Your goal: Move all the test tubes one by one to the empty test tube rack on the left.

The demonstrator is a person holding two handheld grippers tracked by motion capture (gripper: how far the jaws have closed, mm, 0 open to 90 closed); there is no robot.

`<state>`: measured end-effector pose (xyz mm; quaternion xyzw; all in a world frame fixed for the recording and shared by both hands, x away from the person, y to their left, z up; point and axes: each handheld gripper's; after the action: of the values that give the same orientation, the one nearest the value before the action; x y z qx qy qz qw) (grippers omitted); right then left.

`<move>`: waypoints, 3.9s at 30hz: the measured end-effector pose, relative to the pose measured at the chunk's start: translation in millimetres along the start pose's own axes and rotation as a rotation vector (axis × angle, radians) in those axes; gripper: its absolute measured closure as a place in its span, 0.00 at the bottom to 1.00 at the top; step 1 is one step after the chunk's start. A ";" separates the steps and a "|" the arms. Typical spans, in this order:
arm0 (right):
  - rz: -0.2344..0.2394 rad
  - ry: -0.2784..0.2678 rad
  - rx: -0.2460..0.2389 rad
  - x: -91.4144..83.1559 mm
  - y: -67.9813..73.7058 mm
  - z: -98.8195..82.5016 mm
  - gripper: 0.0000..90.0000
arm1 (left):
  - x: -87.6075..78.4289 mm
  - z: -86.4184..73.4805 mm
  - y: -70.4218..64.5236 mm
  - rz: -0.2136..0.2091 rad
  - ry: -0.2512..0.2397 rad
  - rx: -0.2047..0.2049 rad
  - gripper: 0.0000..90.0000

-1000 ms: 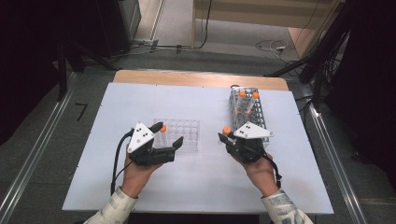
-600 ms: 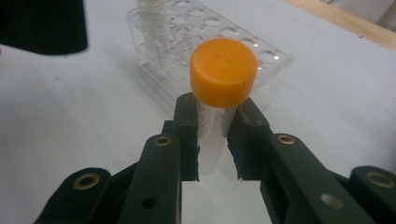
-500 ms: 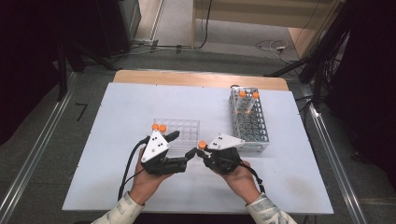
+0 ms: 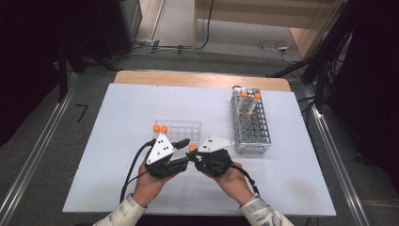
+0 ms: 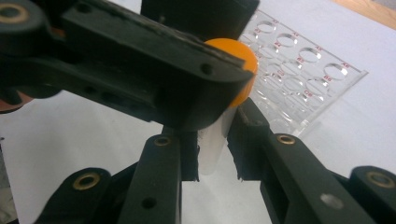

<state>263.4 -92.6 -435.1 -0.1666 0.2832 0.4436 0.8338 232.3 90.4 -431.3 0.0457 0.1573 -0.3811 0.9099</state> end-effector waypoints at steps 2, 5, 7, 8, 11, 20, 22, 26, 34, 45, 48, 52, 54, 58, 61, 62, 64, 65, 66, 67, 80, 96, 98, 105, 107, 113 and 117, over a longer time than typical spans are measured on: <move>0.006 0.002 -0.003 0.9 0.6 0.0 0.80 | 0.2 -0.4 -0.6 0.003 0.000 0.001 0.67; 0.008 0.004 -0.001 1.4 2.2 0.4 0.80 | 0.4 -0.7 -1.0 0.004 -0.001 0.004 0.71; 0.013 0.002 -0.002 1.4 2.4 1.1 0.80 | 0.5 -0.8 -1.1 0.003 0.000 0.004 0.71; 0.013 -0.001 0.000 1.5 2.7 1.5 0.80 | 0.6 -1.0 -1.0 0.002 0.001 0.004 0.71; 0.016 -0.001 0.001 1.9 2.9 2.4 0.80 | 0.5 -1.2 -1.2 0.006 0.003 0.005 0.75; 0.022 -0.005 0.011 2.5 3.3 3.4 0.79 | -0.6 -0.7 -1.5 0.020 -0.005 0.004 0.78; 0.019 -0.010 0.011 2.2 3.3 3.4 0.79 | -0.6 -0.1 -1.8 0.023 -0.010 0.000 0.78; 0.023 -0.015 0.019 0.5 2.1 3.6 0.69 | -1.3 1.5 -0.5 0.029 -0.018 -0.010 0.78; -0.008 -0.014 0.011 -3.6 -3.7 1.1 0.39 | -4.9 3.9 8.3 0.044 -0.038 -0.040 0.78; -0.060 -0.014 0.066 -13.4 -21.4 -9.6 0.21 | -13.8 15.9 24.0 0.093 -0.063 -0.088 0.78; -0.076 -0.017 0.095 -15.8 -26.9 -14.3 0.20 | -15.2 18.6 29.7 0.109 -0.074 -0.101 0.78; -0.084 -0.011 0.113 -15.9 -31.4 -19.1 0.20 | -15.9 23.4 35.3 0.116 -0.071 -0.110 0.78; -0.086 -0.009 0.118 -16.1 -32.6 -20.4 0.20 | -16.4 27.8 37.9 0.130 -0.068 -0.115 0.78; -0.090 -0.012 0.120 -16.9 -33.5 -20.9 0.20 | -18.8 36.3 43.1 0.150 -0.074 -0.112 0.78; -0.089 -0.012 0.127 -16.5 -33.8 -21.1 0.20 | -19.7 41.0 47.8 0.169 -0.082 -0.110 0.78; -0.090 -0.012 0.127 -16.3 -33.6 -21.1 0.20 | -19.7 41.0 47.8 0.169 -0.082 -0.110 0.78; -0.087 -0.012 0.127 -15.8 -33.1 -21.1 0.20 | -18.5 42.8 51.5 0.186 -0.087 -0.115 0.78; -0.086 -0.011 0.127 -15.4 -32.9 -21.2 0.20 | -17.0 44.0 55.5 0.195 -0.088 -0.122 0.78; -0.086 -0.010 0.126 -15.2 -32.8 -21.3 0.20 | -17.0 44.0 55.5 0.195 -0.088 -0.122 0.78; -0.086 -0.010 0.127 -15.0 -32.6 -21.3 0.20 | -16.1 44.3 57.1 0.201 -0.086 -0.117 0.78; -0.083 -0.012 0.138 -15.3 -33.8 -23.2 0.20 | -2.6 31.3 66.4 0.237 -0.060 -0.107 0.78; -0.081 -0.010 0.151 -15.1 -34.7 -24.4 0.20 | 8.7 2.0 60.2 0.241 0.014 -0.080 0.77; -0.081 -0.009 0.151 -14.7 -34.7 -24.6 0.20 | 9.1 1.4 60.1 0.239 0.015 -0.079 0.76; -0.082 -0.012 0.149 -15.5 -35.4 -24.6 0.20 | 10.0 1.3 58.2 0.254 0.013 -0.074 0.53; -0.082 -0.015 0.151 -16.1 -35.5 -24.5 0.20 | 9.9 1.7 57.3 0.262 0.014 -0.073 0.45; -0.089 -0.029 0.153 -19.5 -36.7 -24.1 0.21 | 9.3 3.2 53.6 0.255 0.014 -0.094 0.26; -0.099 -0.037 0.156 -22.5 -39.4 -23.9 0.21 | 7.5 4.4 51.5 0.247 0.005 -0.095 0.25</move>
<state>278.5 -141.5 -438.9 -0.1064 0.2928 0.3815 0.8703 274.8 120.7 -431.4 0.0226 0.1705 -0.2583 0.9507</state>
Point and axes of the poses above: each handheld gripper's, and its own axes: x roughly forward along the jaws, z roughly out of its top, y roughly to its left
